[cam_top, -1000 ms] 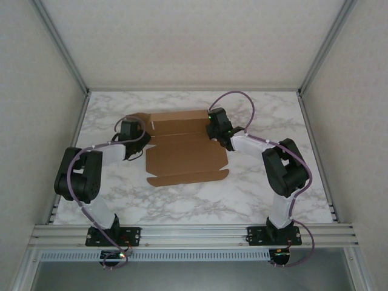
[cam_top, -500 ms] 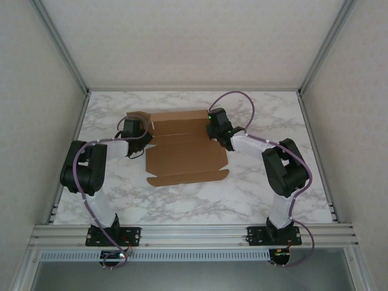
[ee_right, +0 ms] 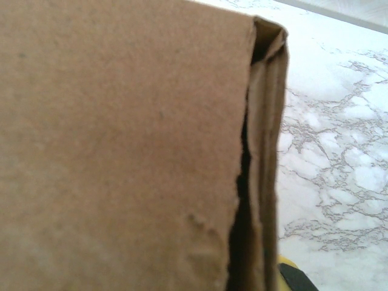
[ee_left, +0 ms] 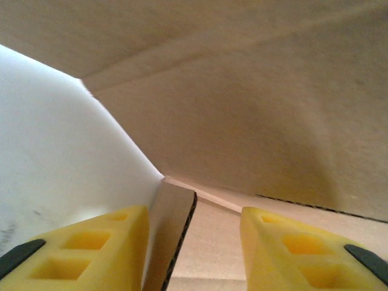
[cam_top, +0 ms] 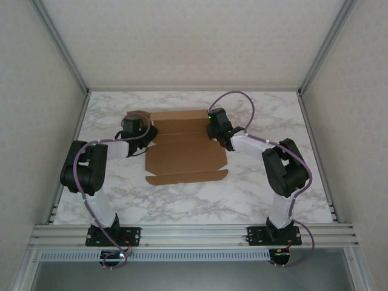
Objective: Fold the paper box
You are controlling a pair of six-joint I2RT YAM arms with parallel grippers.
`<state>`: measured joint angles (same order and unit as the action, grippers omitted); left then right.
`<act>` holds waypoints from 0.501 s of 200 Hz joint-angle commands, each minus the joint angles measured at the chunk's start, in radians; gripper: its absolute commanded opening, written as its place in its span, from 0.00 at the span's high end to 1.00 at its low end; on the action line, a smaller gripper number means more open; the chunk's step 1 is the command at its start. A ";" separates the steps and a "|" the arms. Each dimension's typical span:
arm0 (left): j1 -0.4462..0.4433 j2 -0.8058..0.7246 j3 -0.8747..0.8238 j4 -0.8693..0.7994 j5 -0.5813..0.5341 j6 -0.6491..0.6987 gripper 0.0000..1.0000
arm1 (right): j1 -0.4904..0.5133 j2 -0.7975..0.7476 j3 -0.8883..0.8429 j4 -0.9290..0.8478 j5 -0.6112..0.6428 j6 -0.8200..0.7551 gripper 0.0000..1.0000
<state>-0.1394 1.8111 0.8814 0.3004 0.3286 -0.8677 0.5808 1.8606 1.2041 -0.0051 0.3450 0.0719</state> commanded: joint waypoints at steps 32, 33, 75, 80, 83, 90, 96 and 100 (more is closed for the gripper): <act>-0.054 0.064 0.052 -0.012 0.026 0.019 0.58 | 0.008 0.023 -0.009 -0.151 -0.020 -0.001 1.00; -0.055 0.065 0.053 -0.013 0.025 0.019 0.58 | 0.008 0.024 -0.009 -0.151 -0.020 -0.001 1.00; -0.074 0.127 0.078 -0.050 -0.003 0.012 0.59 | 0.008 0.022 -0.003 -0.162 -0.016 0.000 1.00; -0.072 0.132 0.080 -0.054 -0.003 0.010 0.60 | 0.007 0.022 -0.004 -0.161 -0.014 0.000 1.00; -0.073 0.132 0.082 -0.056 -0.004 0.010 0.60 | 0.008 0.022 -0.004 -0.163 -0.013 0.001 1.00; -0.074 0.128 0.083 -0.059 -0.004 0.009 0.60 | 0.007 0.022 -0.004 -0.163 -0.011 0.000 1.00; -0.074 0.118 0.083 -0.062 -0.006 0.008 0.60 | 0.008 0.023 -0.003 -0.165 -0.006 0.000 1.00; -0.074 0.106 0.082 -0.065 -0.008 0.008 0.60 | 0.007 0.023 -0.001 -0.168 -0.001 -0.001 1.00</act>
<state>-0.1951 1.9018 0.9546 0.3008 0.3393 -0.8639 0.5804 1.8606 1.2118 -0.0238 0.3489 0.0723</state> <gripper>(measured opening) 0.402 0.087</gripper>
